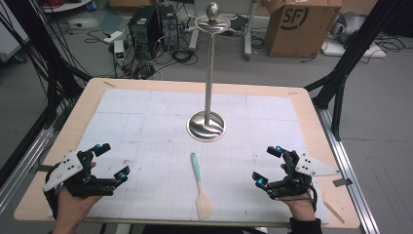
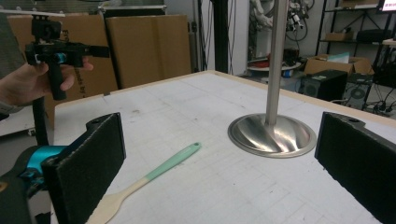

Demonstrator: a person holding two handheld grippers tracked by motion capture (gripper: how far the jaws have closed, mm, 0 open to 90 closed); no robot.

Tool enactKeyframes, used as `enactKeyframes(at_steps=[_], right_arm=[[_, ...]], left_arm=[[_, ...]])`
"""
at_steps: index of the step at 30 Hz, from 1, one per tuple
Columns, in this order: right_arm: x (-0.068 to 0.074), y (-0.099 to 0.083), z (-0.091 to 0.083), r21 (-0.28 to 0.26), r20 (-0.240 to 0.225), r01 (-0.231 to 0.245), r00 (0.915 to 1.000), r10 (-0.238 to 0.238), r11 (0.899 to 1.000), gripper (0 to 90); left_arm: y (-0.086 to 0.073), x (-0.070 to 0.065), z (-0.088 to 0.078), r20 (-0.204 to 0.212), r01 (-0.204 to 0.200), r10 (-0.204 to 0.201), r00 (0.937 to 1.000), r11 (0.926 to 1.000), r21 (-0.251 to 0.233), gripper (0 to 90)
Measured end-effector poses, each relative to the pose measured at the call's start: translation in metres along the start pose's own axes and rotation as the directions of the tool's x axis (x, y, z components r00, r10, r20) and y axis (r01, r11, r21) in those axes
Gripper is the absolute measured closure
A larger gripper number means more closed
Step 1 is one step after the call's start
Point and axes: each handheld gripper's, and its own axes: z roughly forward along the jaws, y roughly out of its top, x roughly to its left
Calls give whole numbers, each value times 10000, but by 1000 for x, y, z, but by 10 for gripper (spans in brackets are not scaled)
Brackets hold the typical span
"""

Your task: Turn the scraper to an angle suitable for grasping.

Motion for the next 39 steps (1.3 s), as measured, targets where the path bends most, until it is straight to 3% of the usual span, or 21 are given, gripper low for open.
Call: enactKeyframes(at_steps=[8, 12, 15, 17, 18, 19, 22, 26, 31, 35, 39], right_arm=[[5, 1, 8, 139, -122, 136, 9998, -134, 9998, 6], [10, 1, 17, 499, -292, 155, 9995, -140, 9986, 12], [14, 2, 24, 831, -642, 468, 9971, -416, 9954, 206], [19, 2, 31, 866, -955, 673, 9937, -589, 9940, 213], [19, 2, 31, 866, -955, 673, 9937, -589, 9940, 213], [22, 3, 38, 1097, -1119, 615, 9925, -491, 9921, 299], [25, 2, 48, 1418, -1333, 387, 9909, -197, 9891, 434], [35, -3, 61, 1909, -837, 272, 9964, -113, 9812, 580], [47, -10, 77, 2033, -1117, 627, 9929, -404, 9771, 794], [55, -14, 85, 2199, -1504, 630, 9882, -300, 9735, 892], [63, -20, 94, 2569, -1898, 847, 9812, -357, 9627, 892]], left_arm=[[0, -3, 1, 96, -140, 141, 9999, 9999, -38, 17], [-1, -4, 3, 207, -134, 134, 9997, 9999, 29, 17], [-2, -5, 4, 216, -127, 125, 9997, 9999, 105, 17], [-3, -5, 6, 154, -146, 144, 9998, 9998, 160, 17], [-4, -4, 6, 144, -162, 159, 9998, 9996, 222, 17], [-5, -4, 6, 101, -158, 156, 9998, 9996, 228, 17], [-6, -2, 6, -6, -100, 100, 10000, 9997, 222, 17], [-5, -2, 4, 2, -85, 85, 10000, 9999, 150, 17], [-3, -2, 3, -20, -66, 67, 10000, 9999, 102, 17], [-5, -2, 4, -13, 31, -30, 10000, 9999, 141, 17], [-6, -4, 5, 34, -162, 161, 9999, 9996, 213, 17]])
